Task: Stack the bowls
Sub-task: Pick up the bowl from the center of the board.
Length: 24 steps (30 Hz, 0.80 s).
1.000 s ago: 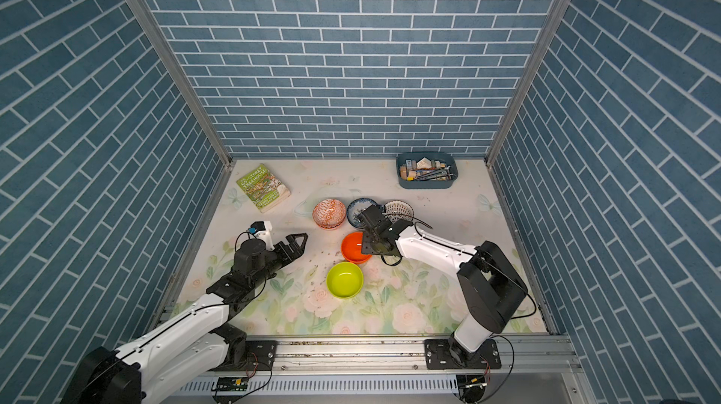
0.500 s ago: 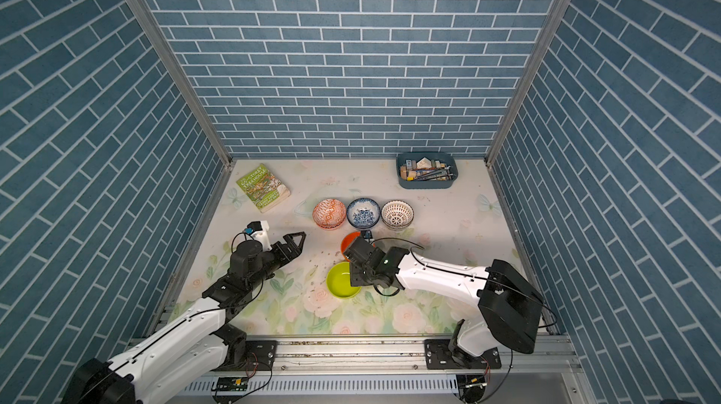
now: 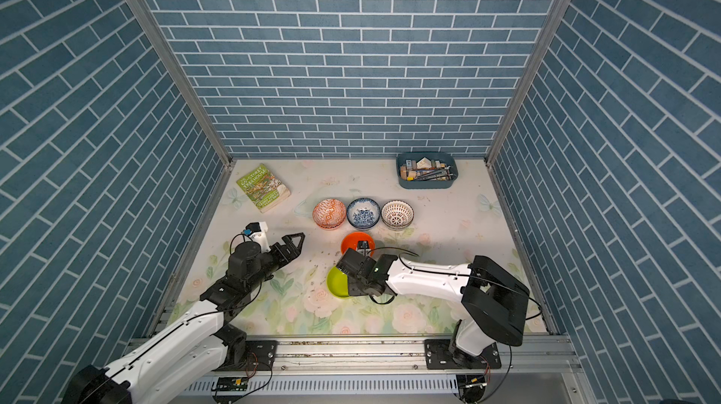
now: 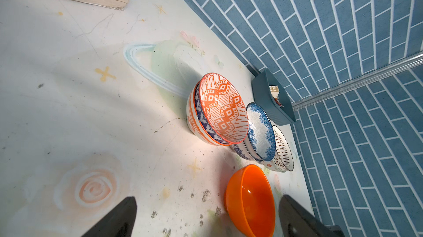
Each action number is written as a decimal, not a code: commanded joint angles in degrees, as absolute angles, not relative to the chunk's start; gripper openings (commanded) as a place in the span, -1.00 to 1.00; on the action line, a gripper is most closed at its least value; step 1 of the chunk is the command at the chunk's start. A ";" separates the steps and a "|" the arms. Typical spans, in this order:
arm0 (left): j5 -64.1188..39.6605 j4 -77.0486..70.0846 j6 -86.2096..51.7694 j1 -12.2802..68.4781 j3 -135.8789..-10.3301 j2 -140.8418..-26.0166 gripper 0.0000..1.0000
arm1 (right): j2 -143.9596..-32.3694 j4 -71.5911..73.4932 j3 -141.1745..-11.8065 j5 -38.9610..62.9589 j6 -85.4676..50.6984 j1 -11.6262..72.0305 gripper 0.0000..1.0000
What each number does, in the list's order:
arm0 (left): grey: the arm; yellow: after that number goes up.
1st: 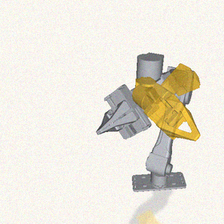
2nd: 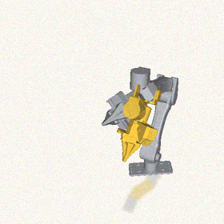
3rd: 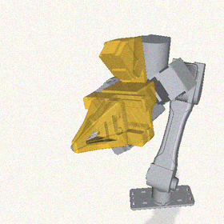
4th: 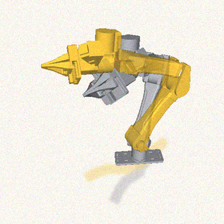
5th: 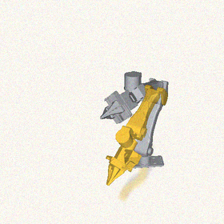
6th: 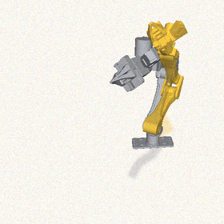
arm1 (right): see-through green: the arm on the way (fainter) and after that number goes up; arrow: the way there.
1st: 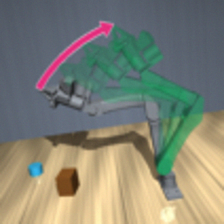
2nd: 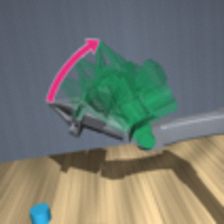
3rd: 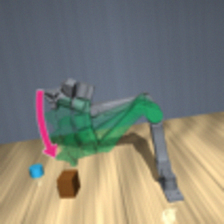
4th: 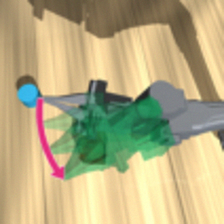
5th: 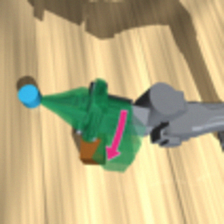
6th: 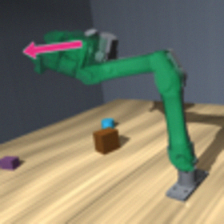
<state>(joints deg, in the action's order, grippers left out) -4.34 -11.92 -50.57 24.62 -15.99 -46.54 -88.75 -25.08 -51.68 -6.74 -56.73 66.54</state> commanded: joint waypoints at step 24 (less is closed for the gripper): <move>-6.42 -15.85 -50.54 24.55 -12.79 -44.74 1.00 | -79.26 -32.49 -60.53 -5.29 -48.87 52.16 -1.00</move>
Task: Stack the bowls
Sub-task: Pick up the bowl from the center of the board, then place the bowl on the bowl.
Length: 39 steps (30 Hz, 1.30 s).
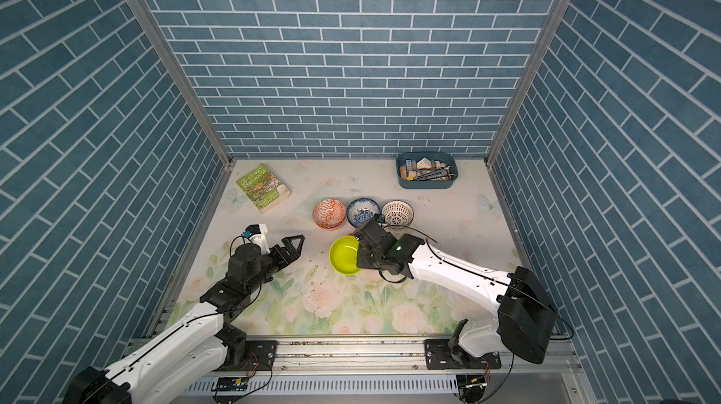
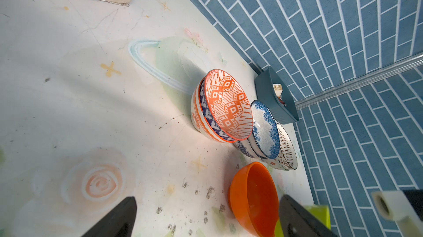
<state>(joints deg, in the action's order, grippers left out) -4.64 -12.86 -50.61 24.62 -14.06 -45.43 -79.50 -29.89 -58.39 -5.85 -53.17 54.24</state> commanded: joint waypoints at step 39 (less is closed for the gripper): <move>-28.22 -32.43 -45.70 24.59 -14.27 -56.32 1.00 | -92.26 -33.97 -67.29 -2.52 -45.35 45.50 -1.00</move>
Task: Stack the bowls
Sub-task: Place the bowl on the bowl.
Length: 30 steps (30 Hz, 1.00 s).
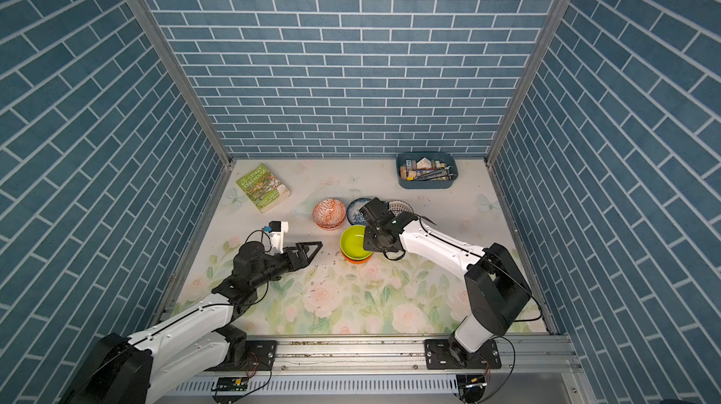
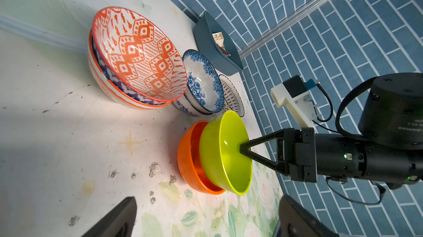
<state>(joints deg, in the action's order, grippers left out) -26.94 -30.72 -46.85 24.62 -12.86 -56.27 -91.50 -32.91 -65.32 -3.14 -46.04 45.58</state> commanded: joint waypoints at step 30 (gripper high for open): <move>-27.16 -31.26 -45.83 23.75 -14.82 -57.83 1.00 | -92.62 -36.44 -68.54 -3.16 -45.88 46.32 -0.36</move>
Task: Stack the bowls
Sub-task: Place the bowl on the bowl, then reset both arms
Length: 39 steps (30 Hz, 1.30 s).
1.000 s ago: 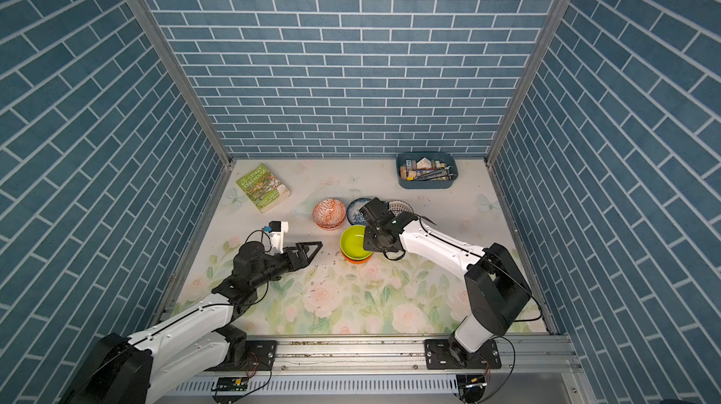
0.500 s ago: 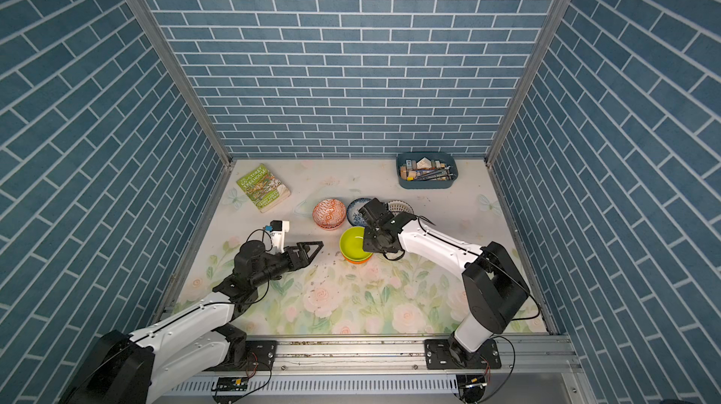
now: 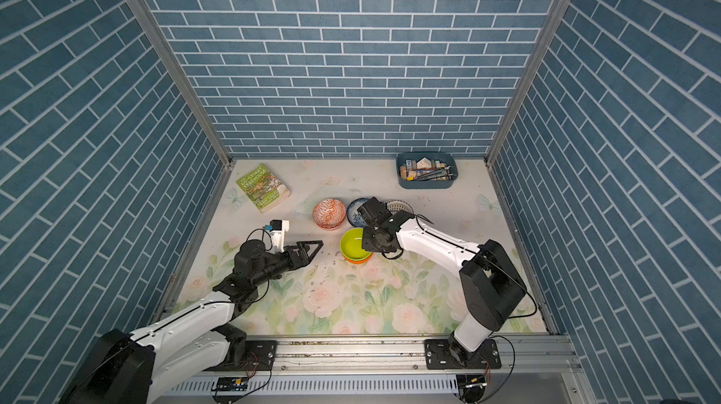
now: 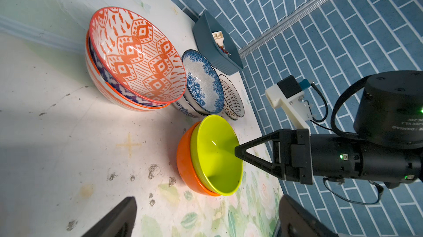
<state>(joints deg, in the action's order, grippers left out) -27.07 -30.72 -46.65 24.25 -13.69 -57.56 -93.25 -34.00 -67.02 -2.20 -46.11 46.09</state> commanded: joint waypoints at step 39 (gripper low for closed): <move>-16.05 -19.78 -46.00 23.55 -15.13 -46.95 1.00 | -71.45 -28.71 -60.80 -35.28 -43.91 46.01 0.99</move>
<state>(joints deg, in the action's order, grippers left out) -19.44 -24.03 -46.89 23.86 -13.72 -48.53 -74.48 -31.81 -63.48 -25.85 -44.93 46.11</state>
